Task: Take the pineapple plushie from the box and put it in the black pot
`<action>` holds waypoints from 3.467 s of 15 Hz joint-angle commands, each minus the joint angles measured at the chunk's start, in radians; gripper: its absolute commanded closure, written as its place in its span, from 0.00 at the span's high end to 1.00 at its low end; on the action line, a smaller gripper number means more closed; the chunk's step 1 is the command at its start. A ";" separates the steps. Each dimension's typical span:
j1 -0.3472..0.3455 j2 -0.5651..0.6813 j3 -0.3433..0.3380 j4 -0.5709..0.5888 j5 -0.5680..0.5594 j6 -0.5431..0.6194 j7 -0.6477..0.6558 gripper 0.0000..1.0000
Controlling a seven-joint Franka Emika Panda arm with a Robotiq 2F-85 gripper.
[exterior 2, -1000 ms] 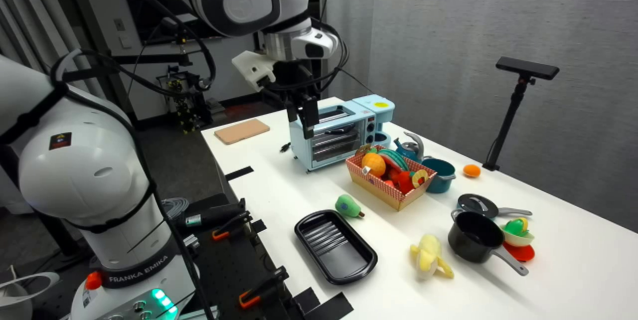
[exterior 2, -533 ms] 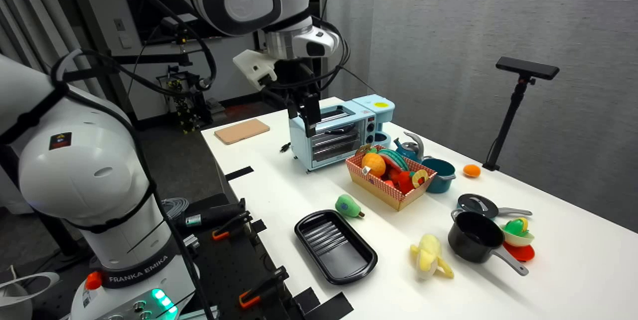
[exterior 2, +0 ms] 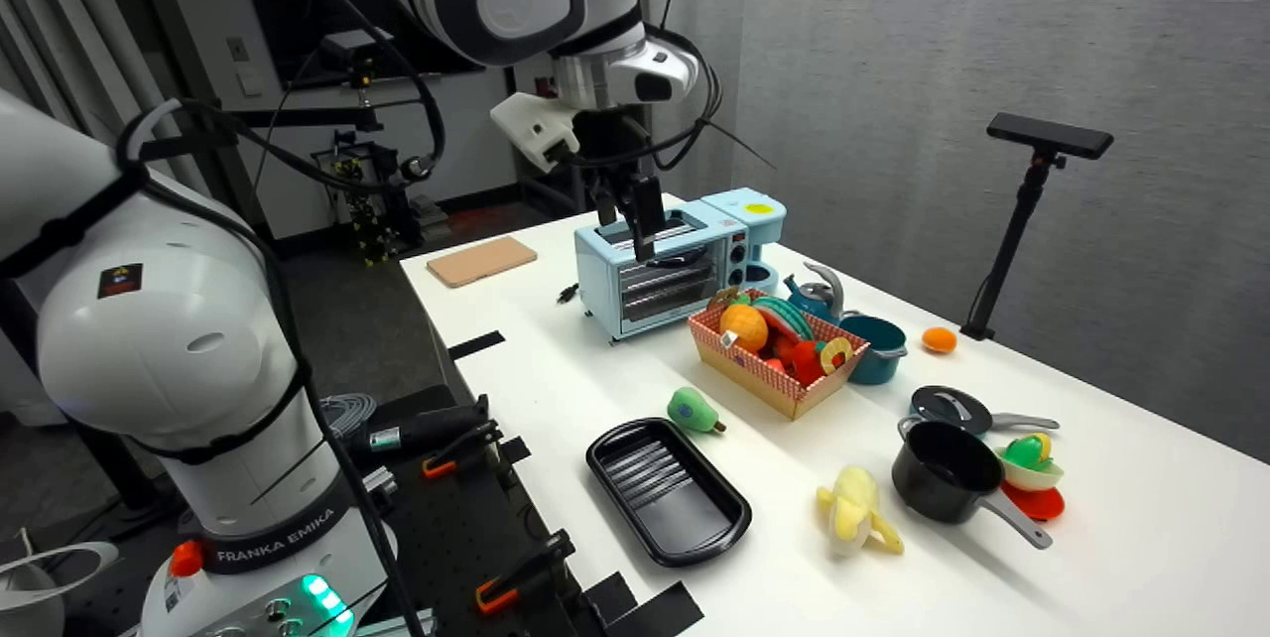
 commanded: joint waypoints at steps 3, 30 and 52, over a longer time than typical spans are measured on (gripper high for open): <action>-0.013 0.123 -0.009 0.115 0.012 -0.024 0.011 1.00; 0.017 0.687 0.077 0.605 -0.019 0.003 0.154 1.00; 0.043 0.837 0.067 0.738 -0.040 -0.024 0.163 1.00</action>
